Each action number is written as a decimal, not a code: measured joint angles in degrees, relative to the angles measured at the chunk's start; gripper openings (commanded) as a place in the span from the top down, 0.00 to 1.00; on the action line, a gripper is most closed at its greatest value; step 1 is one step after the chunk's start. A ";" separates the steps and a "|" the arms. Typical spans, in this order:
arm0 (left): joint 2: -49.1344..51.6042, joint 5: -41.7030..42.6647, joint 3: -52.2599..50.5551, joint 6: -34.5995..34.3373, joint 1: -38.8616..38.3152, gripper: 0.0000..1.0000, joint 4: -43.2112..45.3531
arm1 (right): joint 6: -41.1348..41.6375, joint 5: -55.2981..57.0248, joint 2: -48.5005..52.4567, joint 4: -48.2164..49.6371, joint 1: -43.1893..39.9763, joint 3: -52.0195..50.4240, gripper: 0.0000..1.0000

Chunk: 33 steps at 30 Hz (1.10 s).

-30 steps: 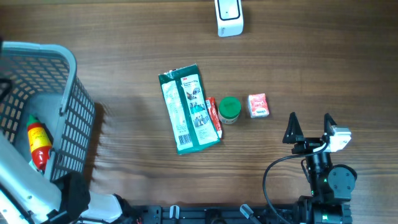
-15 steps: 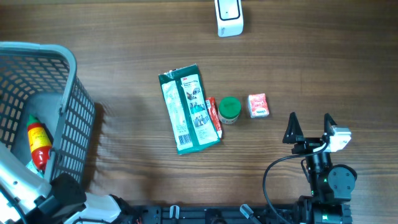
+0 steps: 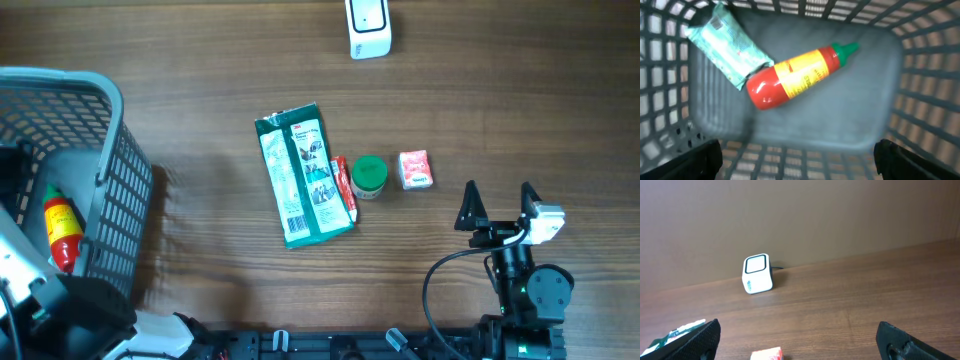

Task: Scan the item barcode
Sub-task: 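Move the left gripper back into the basket toward the red sauce bottle, then grasp the red chili sauce bottle with the left gripper and lift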

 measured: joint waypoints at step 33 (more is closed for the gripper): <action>-0.22 6.10 -43.10 25.46 4.72 0.43 44.57 | 0.00 0.00 0.00 0.02 0.00 0.00 0.00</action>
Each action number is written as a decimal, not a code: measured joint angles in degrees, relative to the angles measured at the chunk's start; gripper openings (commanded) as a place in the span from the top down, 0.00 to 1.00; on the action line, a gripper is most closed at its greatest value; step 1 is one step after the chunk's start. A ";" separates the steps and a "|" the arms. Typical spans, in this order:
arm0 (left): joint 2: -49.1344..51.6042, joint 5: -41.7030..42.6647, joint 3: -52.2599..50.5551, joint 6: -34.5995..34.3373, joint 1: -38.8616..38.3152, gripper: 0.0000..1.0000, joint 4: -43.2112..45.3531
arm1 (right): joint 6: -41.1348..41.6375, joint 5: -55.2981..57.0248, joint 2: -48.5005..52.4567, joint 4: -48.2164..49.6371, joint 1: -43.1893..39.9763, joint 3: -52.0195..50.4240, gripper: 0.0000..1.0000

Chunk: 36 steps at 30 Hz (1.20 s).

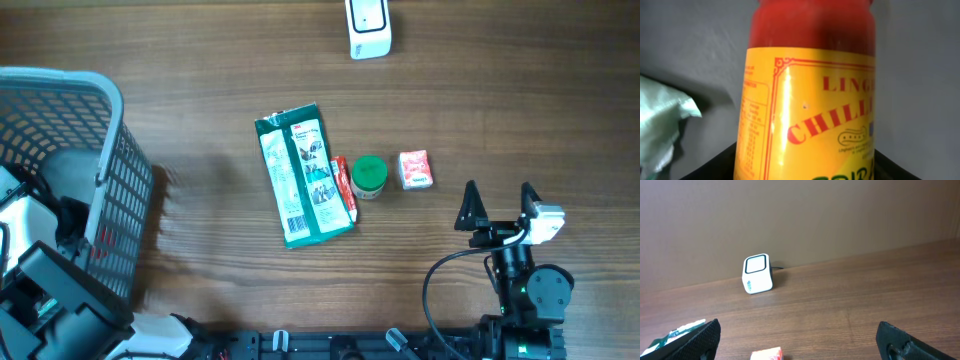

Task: Scan the item barcode
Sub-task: 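Grasp the red chili sauce bottle with the left gripper and lift, then carry the sauce bottle out and set it beside the green jar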

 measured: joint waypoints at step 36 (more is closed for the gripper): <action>-33.07 26.36 18.43 -0.07 -54.38 0.45 -6.75 | 0.00 -0.02 0.00 -0.02 0.00 0.00 0.00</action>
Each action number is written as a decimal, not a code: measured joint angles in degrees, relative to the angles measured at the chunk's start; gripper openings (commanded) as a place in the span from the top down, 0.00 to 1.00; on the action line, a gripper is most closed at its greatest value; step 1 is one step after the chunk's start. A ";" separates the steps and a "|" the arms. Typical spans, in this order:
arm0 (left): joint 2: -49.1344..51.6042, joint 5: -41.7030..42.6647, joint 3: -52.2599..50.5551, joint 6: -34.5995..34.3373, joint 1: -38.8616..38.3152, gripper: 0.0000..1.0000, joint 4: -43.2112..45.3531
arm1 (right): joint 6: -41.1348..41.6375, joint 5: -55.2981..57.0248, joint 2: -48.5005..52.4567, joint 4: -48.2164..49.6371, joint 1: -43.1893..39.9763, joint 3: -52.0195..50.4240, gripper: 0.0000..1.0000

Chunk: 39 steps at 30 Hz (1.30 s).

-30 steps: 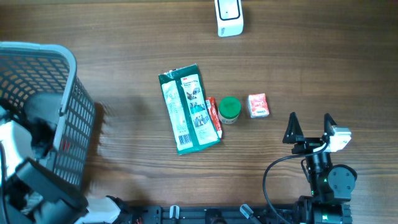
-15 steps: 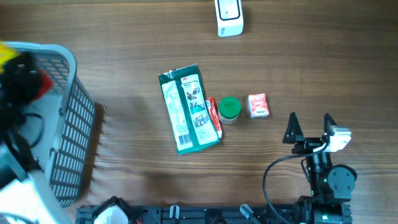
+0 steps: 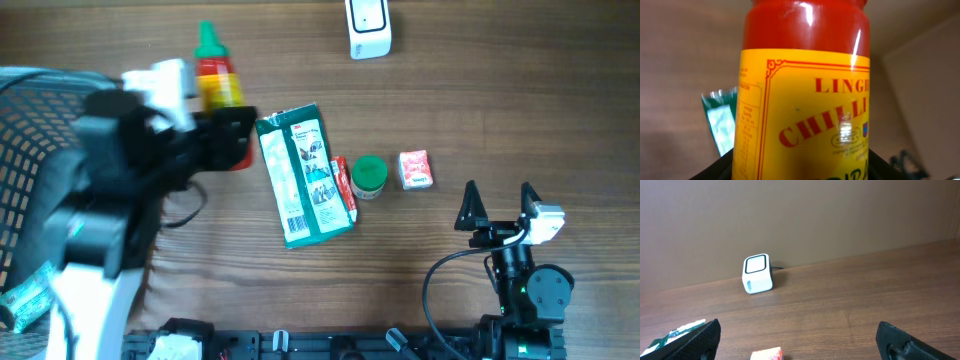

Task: Scan the item barcode
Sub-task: 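Carry the sauce bottle out and set it beside the green jar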

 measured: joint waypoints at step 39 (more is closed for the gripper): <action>36.61 -9.70 -0.55 -0.24 -19.39 0.44 0.81 | 0.00 0.02 0.00 0.00 0.00 0.00 0.01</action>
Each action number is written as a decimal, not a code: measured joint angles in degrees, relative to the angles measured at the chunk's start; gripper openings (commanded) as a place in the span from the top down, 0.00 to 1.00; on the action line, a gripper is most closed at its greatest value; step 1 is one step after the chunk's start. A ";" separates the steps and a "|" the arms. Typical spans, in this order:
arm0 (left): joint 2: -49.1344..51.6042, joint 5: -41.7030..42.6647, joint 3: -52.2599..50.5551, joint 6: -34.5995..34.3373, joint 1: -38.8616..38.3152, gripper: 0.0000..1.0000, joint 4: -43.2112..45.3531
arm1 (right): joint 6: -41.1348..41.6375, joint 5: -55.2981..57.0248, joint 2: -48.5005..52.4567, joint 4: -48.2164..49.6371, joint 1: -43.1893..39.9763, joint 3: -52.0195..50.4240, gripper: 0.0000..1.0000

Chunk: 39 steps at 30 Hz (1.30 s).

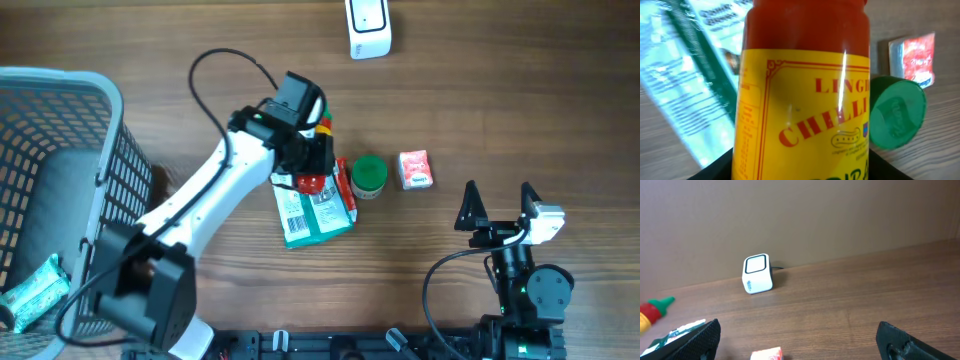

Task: Scan the item barcode
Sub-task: 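Carry the sauce bottle out and set it beside the green jar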

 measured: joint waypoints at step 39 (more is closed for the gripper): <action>-18.88 -15.37 7.56 3.30 -5.95 0.00 3.69 | 0.00 -0.02 0.00 0.00 0.00 0.00 0.00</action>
